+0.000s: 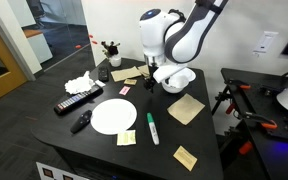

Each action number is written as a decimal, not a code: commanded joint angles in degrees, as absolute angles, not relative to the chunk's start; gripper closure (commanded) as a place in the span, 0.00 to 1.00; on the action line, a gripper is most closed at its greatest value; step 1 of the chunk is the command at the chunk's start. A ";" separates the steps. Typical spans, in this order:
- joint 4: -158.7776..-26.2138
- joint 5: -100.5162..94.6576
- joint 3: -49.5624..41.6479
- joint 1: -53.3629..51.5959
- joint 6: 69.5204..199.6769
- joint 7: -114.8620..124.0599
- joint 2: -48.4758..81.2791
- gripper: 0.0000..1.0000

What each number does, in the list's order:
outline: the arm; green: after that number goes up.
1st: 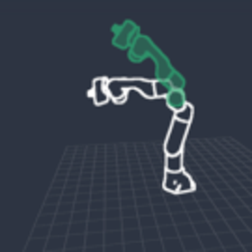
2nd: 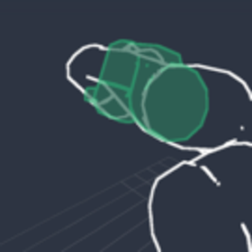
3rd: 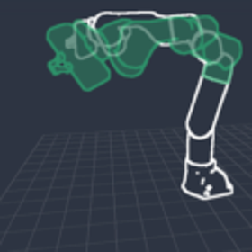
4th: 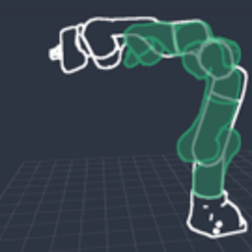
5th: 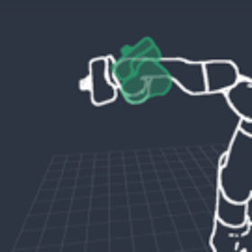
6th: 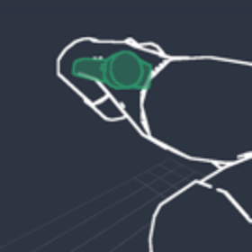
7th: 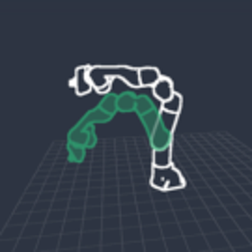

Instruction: Move the white bowl to the right, then put the green marker in the bowl

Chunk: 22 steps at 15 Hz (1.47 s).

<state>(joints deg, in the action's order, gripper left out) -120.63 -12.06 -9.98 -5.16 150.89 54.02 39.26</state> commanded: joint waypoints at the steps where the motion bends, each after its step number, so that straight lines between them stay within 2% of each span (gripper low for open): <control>1: -119.23 -9.64 -11.42 -6.30 149.90 51.92 40.48 0.00; 2: -119.29 -9.55 -11.57 -6.39 150.08 52.00 40.63 0.25; 3: -119.31 -9.55 -11.77 -6.54 150.19 52.16 40.75 0.26; 12: -119.92 -9.32 -12.56 -7.29 150.58 52.43 40.35 0.95; 14: -120.00 -9.46 -12.86 -7.71 150.50 52.48 40.12 1.00; 16: -119.92 -9.79 -13.26 -8.41 150.27 52.66 39.70 0.97; 22: -116.81 -10.87 -14.49 -11.21 148.57 53.03 39.29 0.98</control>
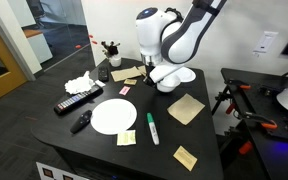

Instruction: Move the white bowl to the right, then put the green marker in the bowl

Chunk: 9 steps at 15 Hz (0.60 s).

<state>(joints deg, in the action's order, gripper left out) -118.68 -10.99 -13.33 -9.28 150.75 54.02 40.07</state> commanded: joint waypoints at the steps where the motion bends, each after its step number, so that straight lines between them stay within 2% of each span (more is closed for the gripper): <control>1: -115.94 -10.90 -14.43 -11.49 148.32 52.94 39.48 0.98; 9: -107.10 -10.72 -12.76 -12.45 144.83 51.63 42.72 0.98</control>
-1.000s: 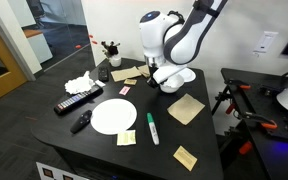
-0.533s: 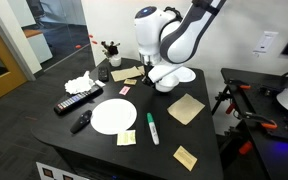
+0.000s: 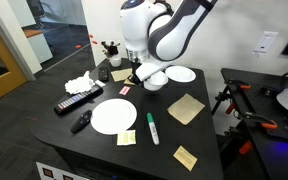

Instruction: Move the white bowl to the right, then put the green marker in the bowl

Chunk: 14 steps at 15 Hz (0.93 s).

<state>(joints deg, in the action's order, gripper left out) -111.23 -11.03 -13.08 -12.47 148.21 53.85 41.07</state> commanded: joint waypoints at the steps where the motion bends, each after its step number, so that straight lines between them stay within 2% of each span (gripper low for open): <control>1: -105.95 -10.67 -12.53 -12.41 144.08 51.23 43.44 0.98; 12: -99.40 -11.06 -12.99 -13.49 143.69 50.99 49.29 0.98; 13: -99.31 -11.07 -13.00 -13.59 143.71 51.00 49.36 0.96; 14: -99.31 -11.08 -13.01 -13.68 143.62 50.99 49.34 0.68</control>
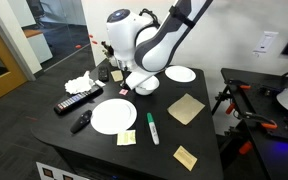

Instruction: Move the white bowl to the right, then put the green marker in the bowl

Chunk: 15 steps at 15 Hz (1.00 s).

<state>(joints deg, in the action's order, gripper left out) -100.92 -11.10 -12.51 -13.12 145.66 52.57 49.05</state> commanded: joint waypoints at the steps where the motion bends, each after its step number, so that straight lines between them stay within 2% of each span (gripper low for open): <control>1: -99.42 -11.18 -13.12 -13.87 143.54 51.05 49.24 0.66; 8: -103.18 -12.07 -13.80 -15.22 145.17 51.20 45.87 0.14; 10: -105.46 -12.91 -14.03 -15.83 146.13 51.00 43.74 0.01; 15: -112.65 -14.67 -13.41 -16.76 145.67 50.35 36.02 0.00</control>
<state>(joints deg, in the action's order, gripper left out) -105.47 -13.65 -13.31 -15.87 145.73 52.04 43.19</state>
